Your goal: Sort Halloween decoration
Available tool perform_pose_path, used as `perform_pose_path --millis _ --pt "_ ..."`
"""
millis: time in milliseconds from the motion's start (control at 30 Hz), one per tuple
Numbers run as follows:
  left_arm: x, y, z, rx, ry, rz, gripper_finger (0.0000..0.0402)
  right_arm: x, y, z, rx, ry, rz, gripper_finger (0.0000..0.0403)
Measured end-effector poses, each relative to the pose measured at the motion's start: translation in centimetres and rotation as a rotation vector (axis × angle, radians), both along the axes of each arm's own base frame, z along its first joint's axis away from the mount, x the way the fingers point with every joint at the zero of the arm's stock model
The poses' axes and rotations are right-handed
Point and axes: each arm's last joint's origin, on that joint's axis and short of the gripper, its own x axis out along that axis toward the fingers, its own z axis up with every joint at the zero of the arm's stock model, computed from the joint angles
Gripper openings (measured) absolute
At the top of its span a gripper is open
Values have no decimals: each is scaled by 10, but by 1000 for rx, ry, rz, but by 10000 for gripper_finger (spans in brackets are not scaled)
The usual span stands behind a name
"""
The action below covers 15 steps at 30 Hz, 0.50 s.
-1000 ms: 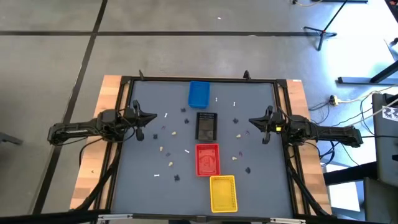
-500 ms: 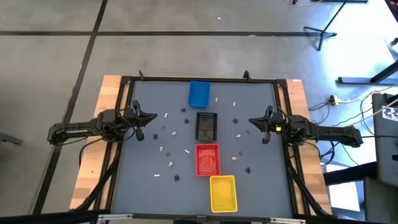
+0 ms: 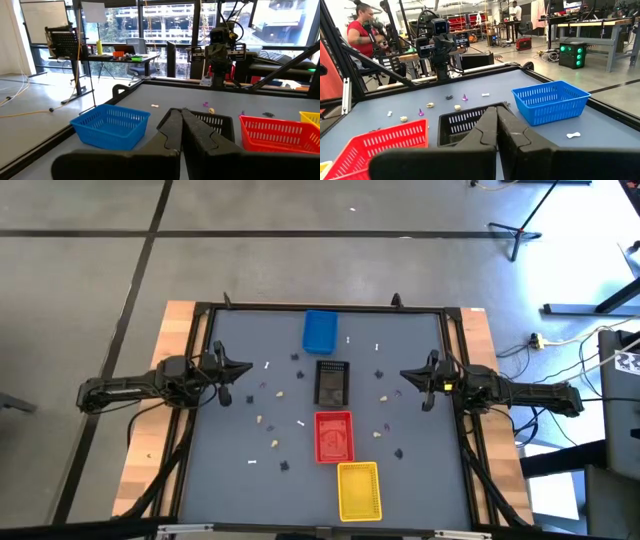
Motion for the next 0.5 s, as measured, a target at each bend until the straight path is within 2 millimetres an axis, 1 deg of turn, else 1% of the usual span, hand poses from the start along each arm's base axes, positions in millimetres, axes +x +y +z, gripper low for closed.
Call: perform_pose_path --millis 167,233,333,500 --pt "0 0 0 -3 -1 4 0 0 0 1 61 -19 -14 1" --pt "0 0 0 -4 -1 4 0 0 -1 1 77 -26 -27 8" --pt "0 0 0 -4 -2 4 0 0 -2 2 107 -51 -59 35" --pt "0 0 0 -4 -2 4 0 -1 -3 9 158 -138 -115 101"
